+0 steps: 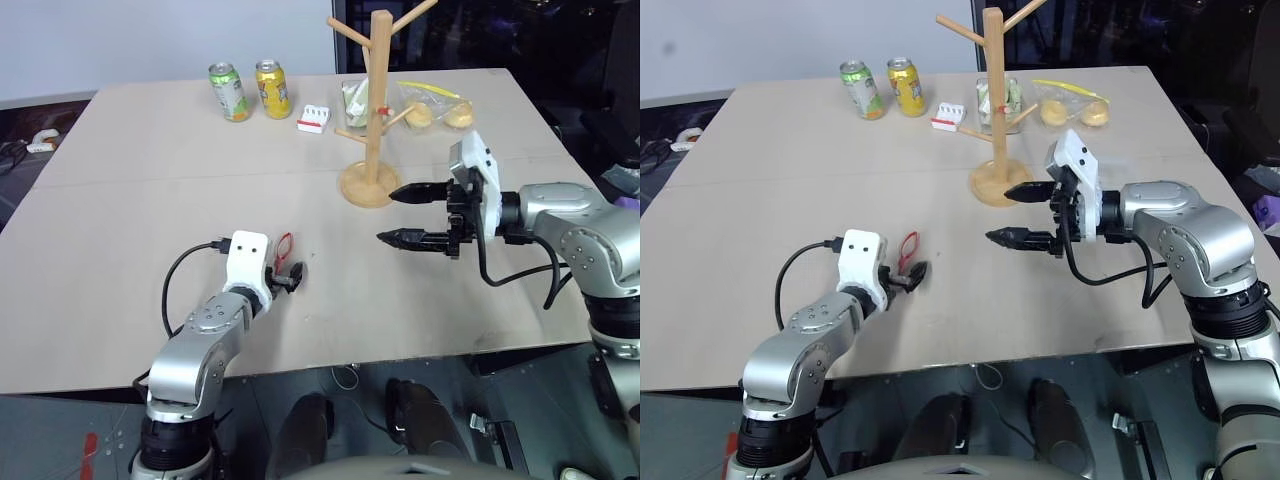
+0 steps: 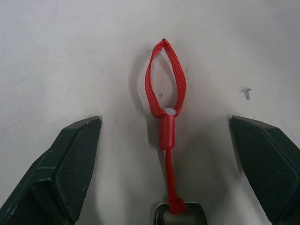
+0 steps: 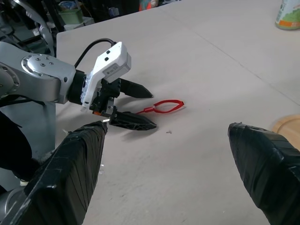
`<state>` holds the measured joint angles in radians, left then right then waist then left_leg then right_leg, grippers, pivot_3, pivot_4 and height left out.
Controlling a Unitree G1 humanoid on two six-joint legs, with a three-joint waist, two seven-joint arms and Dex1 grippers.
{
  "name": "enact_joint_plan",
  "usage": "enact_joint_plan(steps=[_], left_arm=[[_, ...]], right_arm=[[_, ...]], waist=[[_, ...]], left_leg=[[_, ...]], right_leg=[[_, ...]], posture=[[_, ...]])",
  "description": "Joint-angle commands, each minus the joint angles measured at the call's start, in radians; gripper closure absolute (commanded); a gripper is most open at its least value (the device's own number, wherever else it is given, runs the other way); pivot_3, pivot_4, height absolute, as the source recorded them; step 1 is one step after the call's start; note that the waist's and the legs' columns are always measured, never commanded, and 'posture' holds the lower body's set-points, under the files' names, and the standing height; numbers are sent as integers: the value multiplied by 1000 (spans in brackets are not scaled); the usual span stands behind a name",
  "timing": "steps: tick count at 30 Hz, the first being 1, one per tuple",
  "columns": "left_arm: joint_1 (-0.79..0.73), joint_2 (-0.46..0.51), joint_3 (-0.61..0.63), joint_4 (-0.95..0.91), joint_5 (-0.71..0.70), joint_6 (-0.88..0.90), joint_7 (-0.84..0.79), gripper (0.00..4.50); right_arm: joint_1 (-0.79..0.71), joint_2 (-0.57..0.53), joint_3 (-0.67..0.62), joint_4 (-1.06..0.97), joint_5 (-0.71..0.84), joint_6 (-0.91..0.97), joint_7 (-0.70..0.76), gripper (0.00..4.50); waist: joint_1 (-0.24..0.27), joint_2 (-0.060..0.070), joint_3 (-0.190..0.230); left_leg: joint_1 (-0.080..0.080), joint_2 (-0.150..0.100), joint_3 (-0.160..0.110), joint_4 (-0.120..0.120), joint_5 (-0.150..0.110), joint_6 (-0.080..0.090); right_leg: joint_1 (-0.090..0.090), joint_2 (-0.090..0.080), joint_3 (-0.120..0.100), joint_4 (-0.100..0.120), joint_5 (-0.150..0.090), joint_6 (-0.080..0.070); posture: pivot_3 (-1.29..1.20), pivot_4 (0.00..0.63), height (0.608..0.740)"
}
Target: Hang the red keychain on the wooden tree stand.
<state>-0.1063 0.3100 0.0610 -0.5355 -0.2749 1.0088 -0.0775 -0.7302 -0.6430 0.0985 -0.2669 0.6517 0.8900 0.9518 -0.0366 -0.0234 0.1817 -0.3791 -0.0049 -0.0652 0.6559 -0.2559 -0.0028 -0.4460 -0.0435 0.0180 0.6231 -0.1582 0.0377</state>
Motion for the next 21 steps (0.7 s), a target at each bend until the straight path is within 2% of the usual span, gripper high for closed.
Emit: enact_joint_plan(steps=[1,5,6,7,9,11,15,18,21], left_arm=[[14,-28,9,-21,-4,36,11,1231],[16,-43,18,-40,-6,66,16,2944],[15,-44,20,-41,-6,70,15,3200],[14,-43,22,-39,-4,69,12,3797],[12,-40,28,-34,-1,67,9,4450],[9,-20,34,-24,4,58,-4,4450],[-4,94,18,8,35,-29,-80,4450],[-32,195,19,33,44,-202,-195,4450],[-58,242,55,56,21,-350,-294,4450]], right_arm=[[-30,-2,-35,-21,12,-10,-4,0],[-33,-3,-36,-17,11,-9,-8,0],[-33,-3,-38,-15,10,-9,-10,0],[-32,-3,-38,-13,9,-10,-10,0],[-30,-3,-38,-12,8,-12,-12,0],[-29,-1,-39,-10,7,-12,-17,0],[-10,-1,-40,-3,-5,-29,-28,0],[22,4,-61,-24,-13,-37,-68,0],[71,12,-97,-69,-8,-37,-125,0]], waist=[[1,0,0],[3,0,0],[3,0,0],[4,0,0],[4,0,0],[3,0,0],[2,0,0],[1,0,0],[5,-1,0]], left_leg=[[0,0,0,0,0,0],[0,0,0,0,0,0],[0,0,0,0,0,0],[0,0,0,0,0,0],[0,0,0,0,0,0],[0,0,0,0,0,0],[0,0,0,0,0,0],[0,0,0,0,0,0],[-1,0,0,0,0,0]], right_leg=[[0,0,0,0,0,0],[0,0,0,0,0,0],[0,0,0,0,0,0],[0,0,0,0,0,0],[0,0,0,0,0,0],[0,0,0,0,0,-1],[0,0,0,0,-1,-1],[0,0,0,0,-2,-3],[-1,0,0,0,-2,-3]], posture=[[0,150,740],[0,150,740],[0,150,740],[0,150,740],[0,150,740],[0,150,740],[0,150,740],[0,150,740],[0,150,740]])
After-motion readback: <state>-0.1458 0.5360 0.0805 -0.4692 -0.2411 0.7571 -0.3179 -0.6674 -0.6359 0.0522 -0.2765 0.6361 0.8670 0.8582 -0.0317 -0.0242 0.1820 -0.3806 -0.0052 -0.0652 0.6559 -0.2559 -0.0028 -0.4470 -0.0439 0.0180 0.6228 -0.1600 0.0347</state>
